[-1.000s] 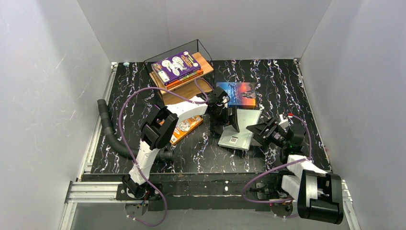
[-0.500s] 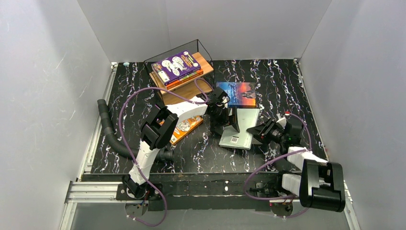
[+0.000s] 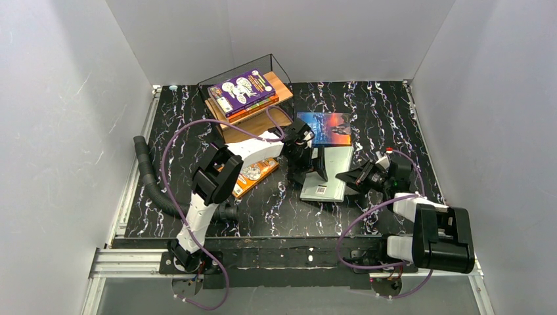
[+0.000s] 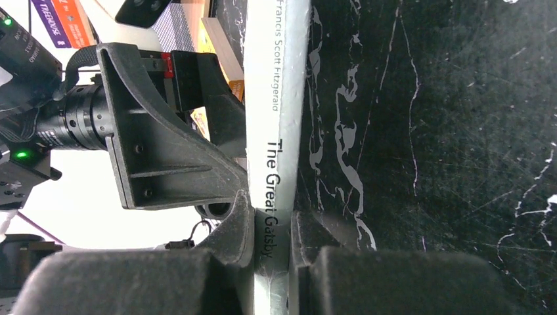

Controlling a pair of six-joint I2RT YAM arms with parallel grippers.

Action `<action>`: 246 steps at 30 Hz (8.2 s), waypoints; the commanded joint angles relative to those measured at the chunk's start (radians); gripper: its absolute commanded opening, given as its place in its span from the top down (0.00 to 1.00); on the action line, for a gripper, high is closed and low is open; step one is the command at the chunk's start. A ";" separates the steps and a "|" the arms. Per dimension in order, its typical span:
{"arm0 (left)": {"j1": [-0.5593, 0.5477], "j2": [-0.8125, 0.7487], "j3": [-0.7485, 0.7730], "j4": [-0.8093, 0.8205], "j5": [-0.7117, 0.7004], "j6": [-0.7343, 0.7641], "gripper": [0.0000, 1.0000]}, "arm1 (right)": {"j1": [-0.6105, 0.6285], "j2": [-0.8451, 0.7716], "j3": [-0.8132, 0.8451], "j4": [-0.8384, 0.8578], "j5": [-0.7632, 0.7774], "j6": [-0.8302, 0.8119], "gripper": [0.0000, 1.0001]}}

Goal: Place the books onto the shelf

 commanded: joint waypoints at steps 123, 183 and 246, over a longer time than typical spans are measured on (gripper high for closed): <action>0.434 -1.047 0.299 -1.138 -0.685 0.323 0.02 | 0.917 0.713 1.554 -0.393 1.456 0.753 0.99; 0.435 -1.065 -0.199 -0.794 -0.590 0.387 0.02 | 0.913 0.279 0.877 -0.285 1.110 0.133 0.11; 0.147 -0.408 -0.360 -0.160 -0.575 0.649 0.01 | 0.708 -0.270 0.144 -0.326 0.912 0.224 0.13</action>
